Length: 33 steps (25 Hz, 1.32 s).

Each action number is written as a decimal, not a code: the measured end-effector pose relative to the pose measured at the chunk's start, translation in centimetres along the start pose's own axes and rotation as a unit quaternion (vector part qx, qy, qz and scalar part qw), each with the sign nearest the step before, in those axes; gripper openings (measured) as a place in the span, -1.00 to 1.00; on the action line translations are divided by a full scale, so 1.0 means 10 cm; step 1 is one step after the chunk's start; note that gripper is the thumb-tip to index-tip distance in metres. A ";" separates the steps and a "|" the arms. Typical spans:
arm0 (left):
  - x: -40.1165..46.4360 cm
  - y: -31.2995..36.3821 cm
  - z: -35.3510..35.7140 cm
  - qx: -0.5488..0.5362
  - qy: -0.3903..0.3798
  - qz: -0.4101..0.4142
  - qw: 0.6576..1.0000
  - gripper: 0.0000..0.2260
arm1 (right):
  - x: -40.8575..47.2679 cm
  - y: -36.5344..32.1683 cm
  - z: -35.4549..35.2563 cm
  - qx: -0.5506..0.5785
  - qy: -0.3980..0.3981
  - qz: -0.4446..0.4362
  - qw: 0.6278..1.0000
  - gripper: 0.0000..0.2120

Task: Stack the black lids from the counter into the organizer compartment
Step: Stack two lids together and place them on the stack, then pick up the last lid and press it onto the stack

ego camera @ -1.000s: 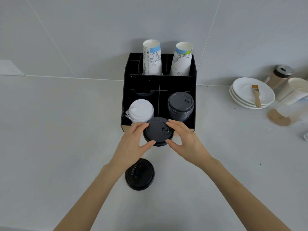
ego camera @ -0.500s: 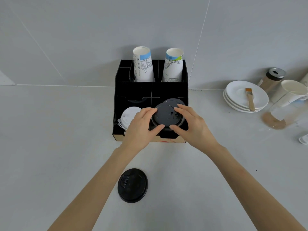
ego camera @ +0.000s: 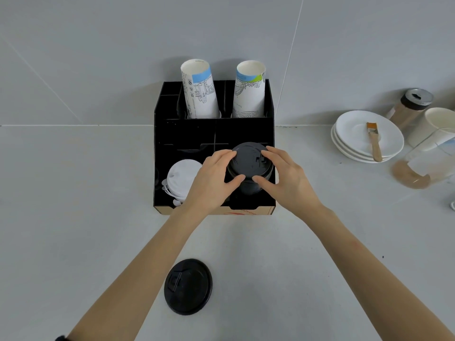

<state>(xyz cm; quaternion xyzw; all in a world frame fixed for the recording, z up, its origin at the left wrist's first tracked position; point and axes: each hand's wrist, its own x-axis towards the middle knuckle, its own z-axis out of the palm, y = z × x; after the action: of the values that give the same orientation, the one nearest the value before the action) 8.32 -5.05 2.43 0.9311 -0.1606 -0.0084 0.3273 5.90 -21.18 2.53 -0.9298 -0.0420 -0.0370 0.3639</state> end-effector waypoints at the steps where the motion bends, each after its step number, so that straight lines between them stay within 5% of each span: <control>1: 0.02 -0.01 0.01 0.003 -0.005 0.000 1.000 -0.53 | 0.00 0.02 0.01 0.001 -0.001 0.004 1.000 -0.49; 22: -0.29 -0.14 -0.10 -0.022 0.004 -0.020 1.000 -0.53 | -0.22 -0.11 0.17 -0.016 0.025 -0.025 0.999 -0.47; 33: -1.22 -0.53 -0.24 0.007 -0.058 -0.098 0.993 -0.51 | -0.88 -0.34 0.64 -0.041 -0.081 -0.092 0.992 -0.47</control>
<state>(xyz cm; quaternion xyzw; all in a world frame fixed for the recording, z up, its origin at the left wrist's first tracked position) -1.41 4.00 0.02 0.9427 -0.0873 -0.0933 0.3083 -2.92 -14.76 -0.76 -0.9358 -0.1557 0.0036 0.3163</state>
